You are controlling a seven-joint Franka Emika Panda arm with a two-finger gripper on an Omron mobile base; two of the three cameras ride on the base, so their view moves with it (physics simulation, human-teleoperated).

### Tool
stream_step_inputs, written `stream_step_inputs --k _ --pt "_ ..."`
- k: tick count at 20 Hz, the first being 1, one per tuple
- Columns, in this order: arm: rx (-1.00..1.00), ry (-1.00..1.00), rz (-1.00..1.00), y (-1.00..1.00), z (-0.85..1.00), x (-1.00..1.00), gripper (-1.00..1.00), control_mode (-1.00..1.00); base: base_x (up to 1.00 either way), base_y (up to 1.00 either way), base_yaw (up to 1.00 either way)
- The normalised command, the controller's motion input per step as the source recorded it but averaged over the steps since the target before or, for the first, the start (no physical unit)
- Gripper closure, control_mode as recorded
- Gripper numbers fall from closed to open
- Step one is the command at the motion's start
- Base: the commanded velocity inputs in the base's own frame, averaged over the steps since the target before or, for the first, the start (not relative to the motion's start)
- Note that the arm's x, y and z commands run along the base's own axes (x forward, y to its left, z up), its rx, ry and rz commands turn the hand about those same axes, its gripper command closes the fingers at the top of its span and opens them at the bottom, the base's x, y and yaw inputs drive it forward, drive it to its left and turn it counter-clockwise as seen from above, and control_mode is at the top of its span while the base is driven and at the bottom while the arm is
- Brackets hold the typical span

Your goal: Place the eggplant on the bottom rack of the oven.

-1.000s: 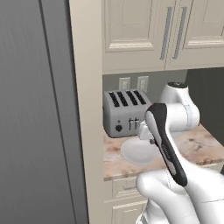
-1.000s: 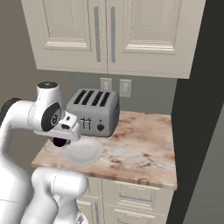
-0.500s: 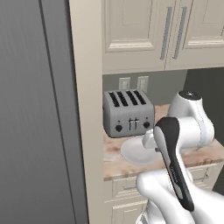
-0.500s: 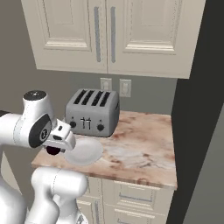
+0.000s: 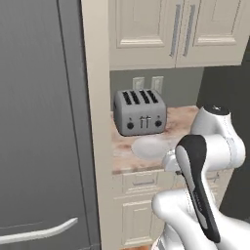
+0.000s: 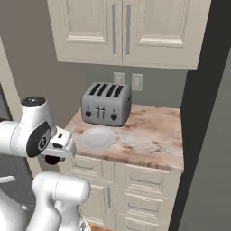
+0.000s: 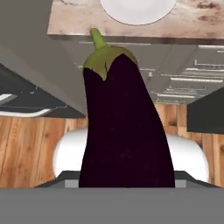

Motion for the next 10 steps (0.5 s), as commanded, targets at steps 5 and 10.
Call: stream_step_inputs --k 5,10 --pt "0.0 0.0 0.0 0.0 0.0 0.0 1.0 1.0 -0.75 0.56 0.33" --pt "0.0 0.0 0.0 0.0 0.0 0.0 1.0 1.0 -0.12 1.0 0.51"
